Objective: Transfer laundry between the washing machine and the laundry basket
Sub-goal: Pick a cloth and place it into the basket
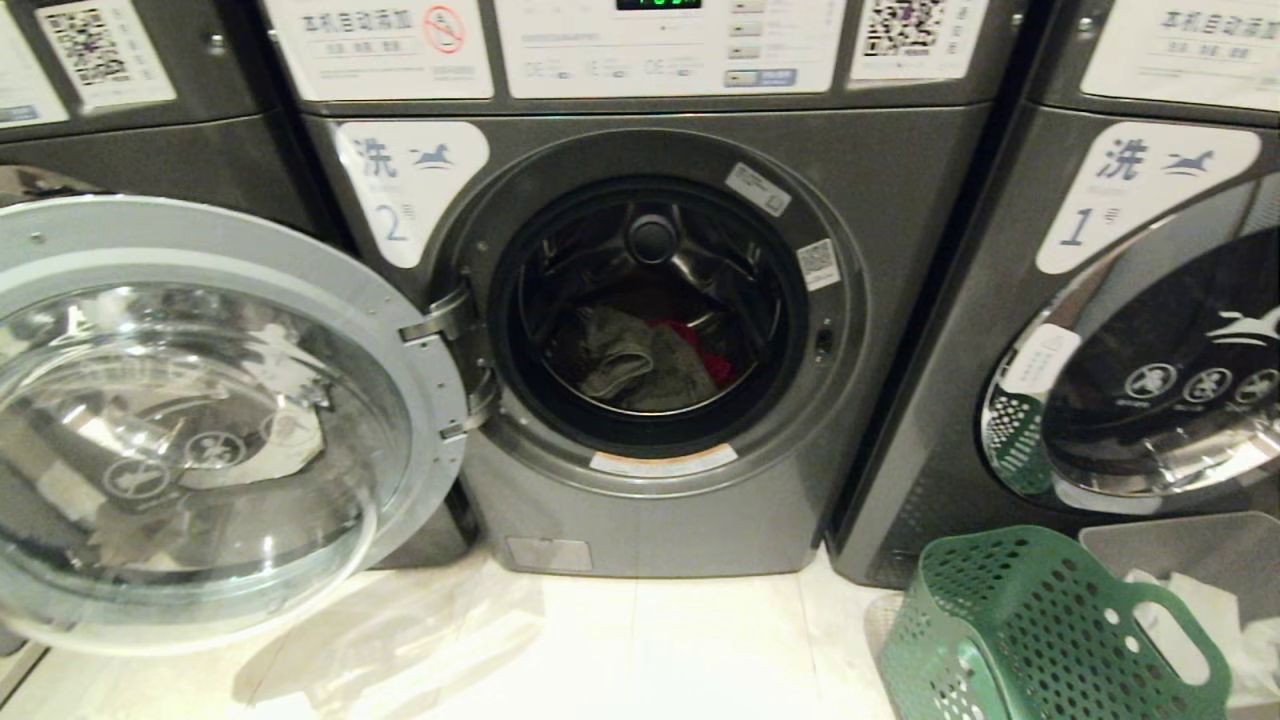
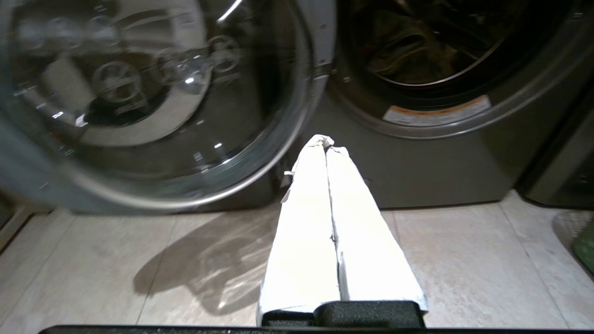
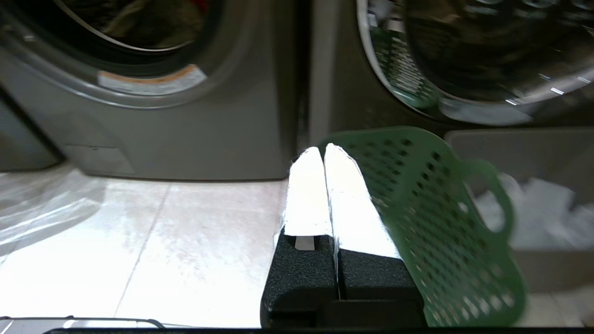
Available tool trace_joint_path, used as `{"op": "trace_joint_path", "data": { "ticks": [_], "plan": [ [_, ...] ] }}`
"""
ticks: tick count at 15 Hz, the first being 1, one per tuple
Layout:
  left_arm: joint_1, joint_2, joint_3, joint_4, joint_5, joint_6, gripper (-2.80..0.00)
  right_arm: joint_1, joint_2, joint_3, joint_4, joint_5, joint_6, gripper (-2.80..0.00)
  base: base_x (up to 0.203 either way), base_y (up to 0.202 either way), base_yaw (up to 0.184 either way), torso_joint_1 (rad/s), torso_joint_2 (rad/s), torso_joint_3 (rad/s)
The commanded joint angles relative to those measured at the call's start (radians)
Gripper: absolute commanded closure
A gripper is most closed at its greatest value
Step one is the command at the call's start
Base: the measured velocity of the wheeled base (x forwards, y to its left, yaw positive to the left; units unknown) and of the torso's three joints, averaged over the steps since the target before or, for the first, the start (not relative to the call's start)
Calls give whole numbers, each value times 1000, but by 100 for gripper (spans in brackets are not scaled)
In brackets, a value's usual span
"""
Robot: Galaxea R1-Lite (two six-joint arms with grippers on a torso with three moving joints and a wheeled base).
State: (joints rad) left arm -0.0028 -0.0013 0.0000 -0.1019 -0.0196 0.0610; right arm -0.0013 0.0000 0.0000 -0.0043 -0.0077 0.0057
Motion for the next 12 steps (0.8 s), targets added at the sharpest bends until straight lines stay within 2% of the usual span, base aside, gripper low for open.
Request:
{"op": "trace_joint_path", "data": {
  "ticks": [1, 4, 12],
  "plan": [
    [0, 1, 40, -1, -1, 0, 0, 0, 1, 0, 0, 0, 0, 0, 2, -7, 210, -6, -1, 2],
    [0, 1, 40, -4, 0, -3, 0, 0, 0, 0, 0, -2, 5, 0, 0, -4, 131, 0, 2, 1],
    [0, 1, 40, -2, 0, -3, 0, 0, 0, 0, 0, -2, 7, 0, 0, 0, 0, 0, 0, 0]
  ]
}}
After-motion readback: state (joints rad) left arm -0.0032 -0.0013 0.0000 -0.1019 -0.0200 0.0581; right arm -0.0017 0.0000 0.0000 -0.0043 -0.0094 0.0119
